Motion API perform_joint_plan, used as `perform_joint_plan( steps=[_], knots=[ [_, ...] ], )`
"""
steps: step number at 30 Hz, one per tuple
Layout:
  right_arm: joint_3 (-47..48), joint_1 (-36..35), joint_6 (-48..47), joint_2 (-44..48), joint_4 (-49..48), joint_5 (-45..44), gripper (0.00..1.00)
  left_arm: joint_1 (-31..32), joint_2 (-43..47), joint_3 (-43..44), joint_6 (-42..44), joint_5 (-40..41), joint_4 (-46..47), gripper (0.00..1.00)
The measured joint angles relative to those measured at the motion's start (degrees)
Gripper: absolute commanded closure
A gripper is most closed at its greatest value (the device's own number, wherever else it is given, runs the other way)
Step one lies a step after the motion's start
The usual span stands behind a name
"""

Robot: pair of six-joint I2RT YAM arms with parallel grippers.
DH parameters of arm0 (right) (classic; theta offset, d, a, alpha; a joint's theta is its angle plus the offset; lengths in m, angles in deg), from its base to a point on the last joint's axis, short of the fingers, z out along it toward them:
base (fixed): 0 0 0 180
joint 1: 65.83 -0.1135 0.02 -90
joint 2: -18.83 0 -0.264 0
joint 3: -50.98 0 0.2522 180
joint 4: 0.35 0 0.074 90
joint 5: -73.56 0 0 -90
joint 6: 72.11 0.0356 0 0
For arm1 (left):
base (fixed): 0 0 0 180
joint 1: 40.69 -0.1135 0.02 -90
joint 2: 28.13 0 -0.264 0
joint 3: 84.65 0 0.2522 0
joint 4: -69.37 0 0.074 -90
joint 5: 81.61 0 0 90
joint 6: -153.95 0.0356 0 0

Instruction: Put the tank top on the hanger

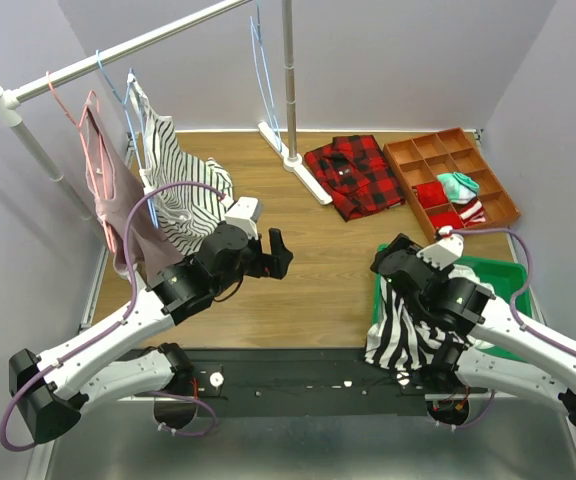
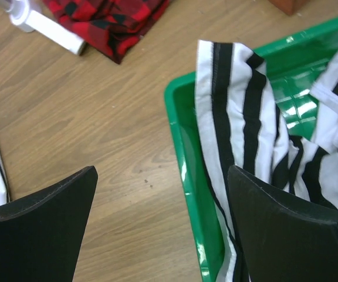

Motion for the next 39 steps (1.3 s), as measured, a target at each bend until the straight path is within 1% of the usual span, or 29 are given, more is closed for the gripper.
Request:
perform_joint_plan(
  steps=[4, 9, 12, 16, 18, 19, 20, 22, 23, 25, 26, 28, 30, 33, 36, 39],
  knots=[
    [-0.7, 0.0, 11.3, 0.0, 7.0, 1.0, 0.00, 0.0, -0.8, 0.6, -0.1, -0.2, -0.8, 0.01],
    [-4.1, 0.0, 24.5, -1.4, 13.1, 5.0, 0.07, 0.0, -1.1, 0.9, -1.4, -1.2, -1.3, 0.01],
    [-7.7, 0.0, 30.3, -3.9, 14.2, 7.3, 0.09, 0.0, -1.2, 0.9, -2.1, -1.5, -1.4, 0.01],
    [-10.7, 0.0, 34.1, -6.7, 13.9, 8.9, 0.14, 0.0, -1.5, 1.0, -2.3, -1.8, -1.8, 0.01],
    [-11.1, 0.0, 35.2, -7.9, 13.6, 9.0, 0.24, 0.0, -1.7, 1.0, -2.3, -2.0, -1.9, 0.01],
    [-11.3, 0.0, 35.7, -8.9, 13.2, 9.1, 0.30, 0.0, -1.7, 1.0, -2.4, -2.0, -1.9, 0.01],
    [-11.4, 0.0, 36.0, -9.6, 12.9, 9.1, 0.41, 0.0, -1.8, 1.1, -2.4, -2.0, -1.9, 0.01],
    [-11.9, 0.0, 36.6, -11.0, 11.4, 8.9, 0.51, 0.0, -1.9, 1.1, -2.4, -2.1, -1.9, 0.01],
    [-12.2, 0.0, 36.5, -11.5, 11.3, 8.9, 0.66, 0.0, -1.9, 1.1, -2.4, -2.1, -1.9, 0.01],
    [-13.0, 0.0, 36.6, -12.2, 10.0, 8.7, 0.82, 0.0, -1.9, 1.1, -2.6, -2.2, -1.9, 0.01],
    [-13.5, 0.0, 36.4, -12.4, 9.2, 8.5, 0.93, 0.0, -1.9, 1.1, -2.6, -2.3, -1.9, 0.01],
    [-13.6, 0.0, 35.3, -12.5, 8.5, 8.2, 0.99, 0.0, -1.9, 1.1, -2.6, -2.3, -2.1, 0.01],
    [-13.1, 0.0, 34.7, -12.4, 8.4, 7.9, 0.99, 0.0, -1.9, 1.1, -2.7, -2.3, -2.3, 0.01],
    [-7.9, 0.0, 33.1, -12.3, 12.0, 6.4, 0.99, 0.0, -1.7, 1.6, -2.8, -2.3, -2.8, 0.01],
    [4.4, 0.0, 29.3, -11.5, 16.5, 3.5, 0.99, 0.0, -1.2, 3.0, -3.2, -2.3, -3.1, 0.01],
    [15.8, 0.0, 22.4, -10.0, 17.0, 0.8, 0.99, 0.0, -1.0, 5.3, -3.6, -2.2, -3.7, 0.01]
  ],
)
